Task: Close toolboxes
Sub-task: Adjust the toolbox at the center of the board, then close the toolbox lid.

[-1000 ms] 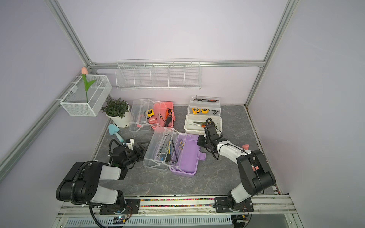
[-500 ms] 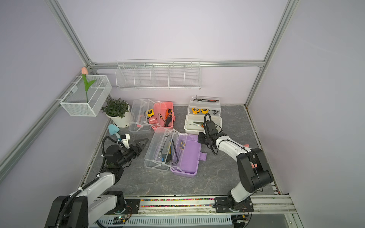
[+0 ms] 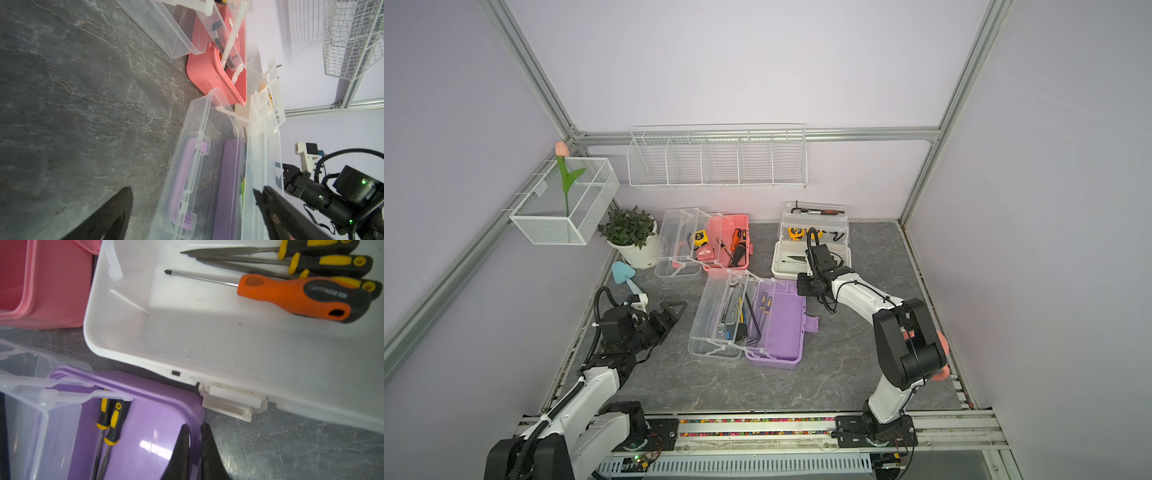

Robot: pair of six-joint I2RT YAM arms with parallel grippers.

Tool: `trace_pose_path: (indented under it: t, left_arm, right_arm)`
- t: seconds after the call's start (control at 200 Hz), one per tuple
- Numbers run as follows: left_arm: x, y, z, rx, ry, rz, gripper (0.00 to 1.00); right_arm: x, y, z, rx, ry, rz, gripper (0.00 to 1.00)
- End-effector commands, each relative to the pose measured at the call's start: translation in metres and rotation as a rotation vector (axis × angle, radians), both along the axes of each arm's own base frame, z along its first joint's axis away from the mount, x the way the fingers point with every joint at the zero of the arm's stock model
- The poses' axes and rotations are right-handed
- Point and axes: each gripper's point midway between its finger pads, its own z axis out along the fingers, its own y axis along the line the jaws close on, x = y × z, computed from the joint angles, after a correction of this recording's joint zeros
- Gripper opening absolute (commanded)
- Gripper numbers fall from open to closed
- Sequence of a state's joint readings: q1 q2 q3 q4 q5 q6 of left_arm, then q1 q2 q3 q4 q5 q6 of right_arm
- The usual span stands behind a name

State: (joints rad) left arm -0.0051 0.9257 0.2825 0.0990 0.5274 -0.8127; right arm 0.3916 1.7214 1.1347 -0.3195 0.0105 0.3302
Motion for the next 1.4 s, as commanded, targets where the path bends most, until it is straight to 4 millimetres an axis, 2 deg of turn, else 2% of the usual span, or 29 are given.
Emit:
trace_pose_path:
  t: [0.0,0.11,0.23,0.29,0.375,0.505,0.685,0.83,1.02,1.145,1.255,1.325,1.395]
  left_arm:
    - [-0.011,0.002,-0.005,0.061,0.037,-0.034,0.95]
    - [-0.022,-0.003,-0.012,0.100,0.043,-0.082,0.93]
    - [-0.035,-0.011,-0.021,0.143,0.074,-0.120,0.88]
    - [-0.042,-0.017,-0.026,0.159,0.092,-0.145,0.84]
    - [-0.052,-0.027,-0.033,0.171,0.120,-0.185,0.80]
    - [-0.067,-0.034,-0.039,0.196,0.147,-0.216,0.76]
    - [-0.079,-0.038,-0.042,0.252,0.145,-0.232,0.68]
    - [-0.076,-0.043,-0.050,0.321,0.168,-0.247,0.57]
    - [-0.062,-0.044,-0.048,0.374,0.167,-0.229,0.48]
    - [-0.058,-0.045,-0.047,0.384,0.169,-0.228,0.41]
    - [-0.058,-0.047,-0.050,0.413,0.183,-0.238,0.29]
    - [-0.057,-0.046,-0.052,0.455,0.192,-0.237,0.23]
    - [-0.054,-0.045,-0.053,0.482,0.199,-0.234,0.19]
  right_arm:
    - [-0.003,-0.027,-0.030,-0.182,0.052,0.063,0.07]
    - [0.002,-0.040,-0.029,-0.190,0.057,0.063,0.07]
    - [0.003,-0.035,-0.023,-0.137,0.066,0.074,0.10]
    - [0.002,-0.027,-0.016,-0.083,0.066,0.079,0.18]
    - [0.000,-0.016,-0.002,-0.008,0.060,0.079,0.35]
    - [-0.003,-0.014,0.020,0.043,0.035,0.051,0.45]
    - [-0.011,-0.018,0.039,0.062,0.009,0.008,0.51]
    - [-0.017,-0.025,0.051,0.066,-0.028,-0.023,0.61]
    - [-0.022,-0.031,0.061,0.063,-0.061,-0.037,0.63]
    - [-0.026,-0.032,0.058,0.059,-0.055,-0.041,0.63]
    - [-0.028,-0.036,0.050,0.050,-0.041,-0.062,0.63]
    - [-0.029,-0.040,0.043,0.037,-0.031,-0.086,0.68]
    - [-0.030,-0.044,0.039,0.032,-0.031,-0.112,0.85]
